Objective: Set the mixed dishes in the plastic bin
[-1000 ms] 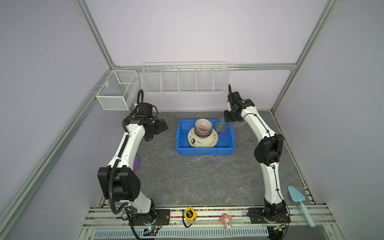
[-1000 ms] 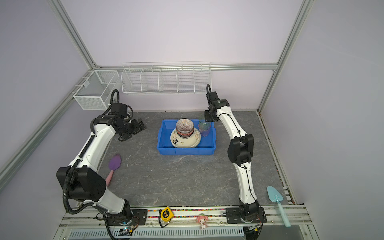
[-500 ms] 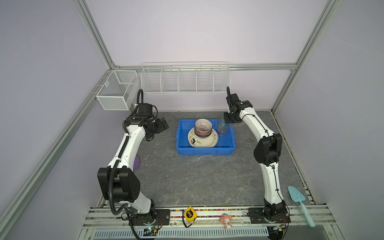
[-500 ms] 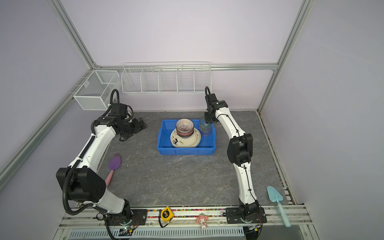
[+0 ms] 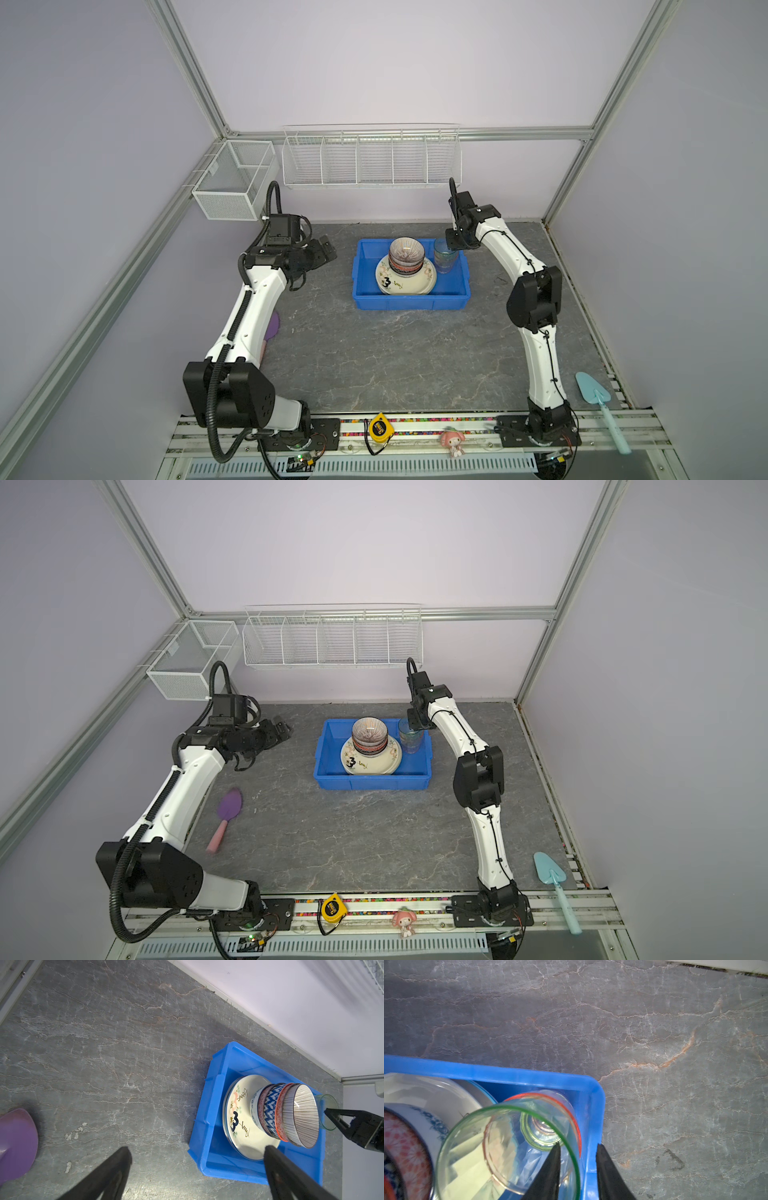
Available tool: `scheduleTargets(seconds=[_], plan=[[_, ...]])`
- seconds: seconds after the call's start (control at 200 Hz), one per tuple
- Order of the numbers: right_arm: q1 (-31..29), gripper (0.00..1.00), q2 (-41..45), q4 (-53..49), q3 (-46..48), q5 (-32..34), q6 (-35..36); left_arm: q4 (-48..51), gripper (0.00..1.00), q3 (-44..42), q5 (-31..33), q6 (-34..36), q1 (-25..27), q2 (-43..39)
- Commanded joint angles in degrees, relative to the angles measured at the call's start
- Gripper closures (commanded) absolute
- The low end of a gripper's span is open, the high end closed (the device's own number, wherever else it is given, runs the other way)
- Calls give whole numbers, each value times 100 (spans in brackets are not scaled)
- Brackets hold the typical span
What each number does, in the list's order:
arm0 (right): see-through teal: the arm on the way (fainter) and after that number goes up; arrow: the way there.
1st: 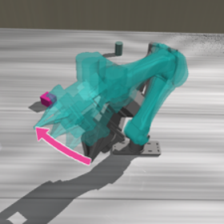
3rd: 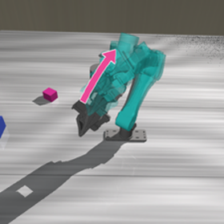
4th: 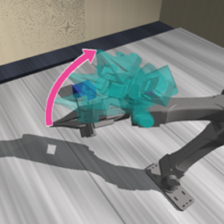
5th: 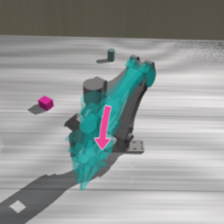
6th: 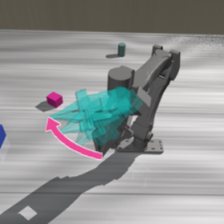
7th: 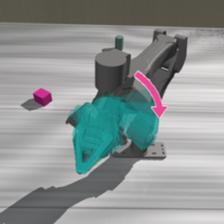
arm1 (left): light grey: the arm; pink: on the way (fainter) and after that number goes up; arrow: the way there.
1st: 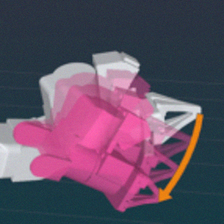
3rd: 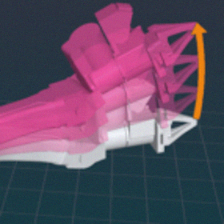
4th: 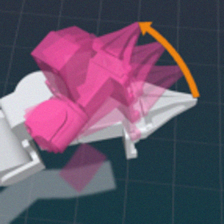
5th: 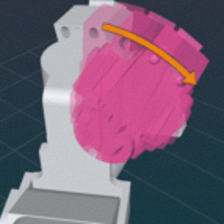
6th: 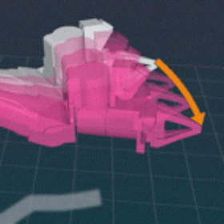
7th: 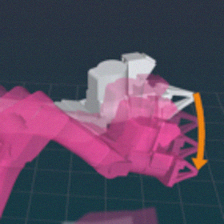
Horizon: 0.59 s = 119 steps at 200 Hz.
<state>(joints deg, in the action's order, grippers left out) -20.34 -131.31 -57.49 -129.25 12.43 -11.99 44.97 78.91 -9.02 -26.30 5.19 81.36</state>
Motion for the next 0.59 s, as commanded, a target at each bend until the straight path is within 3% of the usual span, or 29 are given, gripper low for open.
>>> scheduleTargets(seconds=[0.0, 0.345, 0.545, 0.565, 0.58, 0.585, 0.59], plan=[[-14, 61, 572, 97, 68, 20, 63, -297, 1, -203, 97, 150, -35, -309], [-2, 45, 1624, 183, 596, -243, -20, -827, 1, -629, 445, 271, -36, -905], [105, 17, 2893, 668, 1834, -489, 25, -2707, 1, -1992, 505, 758, -36, -1752], [139, 13, 3034, 736, 2023, -467, 15, -2951, 1, -2216, 510, 792, -36, -1882], [154, 2, 3154, 784, 2150, -449, 4, -3206, 1, -2405, 521, 824, -36, -1983], [162, 1, 3185, 806, 2203, -446, 4, -3320, 1, -2463, 518, 835, -36, -2019], [166, 7, 3232, 826, 2251, -440, -5, -3377, 1, -2519, 516, 845, -36, -2041]])
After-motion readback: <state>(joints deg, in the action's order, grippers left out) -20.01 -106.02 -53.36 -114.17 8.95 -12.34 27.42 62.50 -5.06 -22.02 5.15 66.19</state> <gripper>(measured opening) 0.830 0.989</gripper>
